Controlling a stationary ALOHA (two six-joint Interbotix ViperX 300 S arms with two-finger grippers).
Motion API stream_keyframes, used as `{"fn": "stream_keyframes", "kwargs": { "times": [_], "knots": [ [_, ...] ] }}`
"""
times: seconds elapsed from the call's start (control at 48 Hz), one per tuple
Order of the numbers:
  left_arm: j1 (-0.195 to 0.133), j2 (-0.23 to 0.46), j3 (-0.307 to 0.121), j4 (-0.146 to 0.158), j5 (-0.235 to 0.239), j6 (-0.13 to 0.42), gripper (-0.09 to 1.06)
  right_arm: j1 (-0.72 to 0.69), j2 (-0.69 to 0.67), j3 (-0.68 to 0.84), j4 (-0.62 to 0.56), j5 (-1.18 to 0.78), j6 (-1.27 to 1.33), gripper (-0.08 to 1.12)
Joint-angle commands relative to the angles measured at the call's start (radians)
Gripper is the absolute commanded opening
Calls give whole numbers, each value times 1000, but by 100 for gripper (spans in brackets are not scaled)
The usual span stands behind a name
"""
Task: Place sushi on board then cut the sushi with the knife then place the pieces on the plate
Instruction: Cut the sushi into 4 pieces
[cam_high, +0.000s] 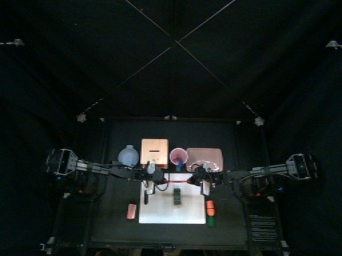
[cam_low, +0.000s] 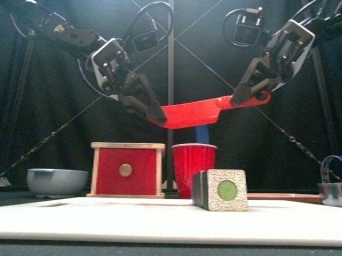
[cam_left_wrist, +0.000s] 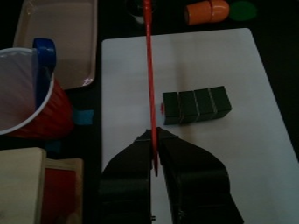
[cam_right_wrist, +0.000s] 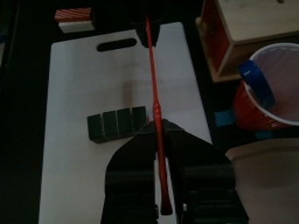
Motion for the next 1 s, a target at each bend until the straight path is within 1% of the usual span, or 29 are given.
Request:
{"fn": "stream_keyframes", "kwargs": {
  "times": [0.021,0.104,0.25,0.333,0.5,0.646,0.812,0.875,1.0],
  "knots": [
    [2,-2,-21,0,2,-2,42,3,11,-18,9,-6,3,27],
    [-2,6,-23,-5,3,-2,42,8,29,-17,23,-2,3,27],
    [-20,31,-31,-15,3,-2,42,17,54,-17,52,9,5,27],
    [-32,46,-37,-28,3,-3,42,21,63,-15,75,28,3,27],
    [-55,86,-61,-55,3,-2,42,43,72,-11,114,77,3,27],
    [-80,109,-83,-78,3,-2,42,58,75,-8,140,83,3,27],
    [-100,126,-92,-101,3,-3,42,69,89,-3,163,84,3,27],
    [-107,132,-94,-115,3,-2,42,69,98,-2,166,84,3,27],
    [-110,143,-95,-121,3,-3,42,66,114,0,164,86,3,27]
  ]
}}
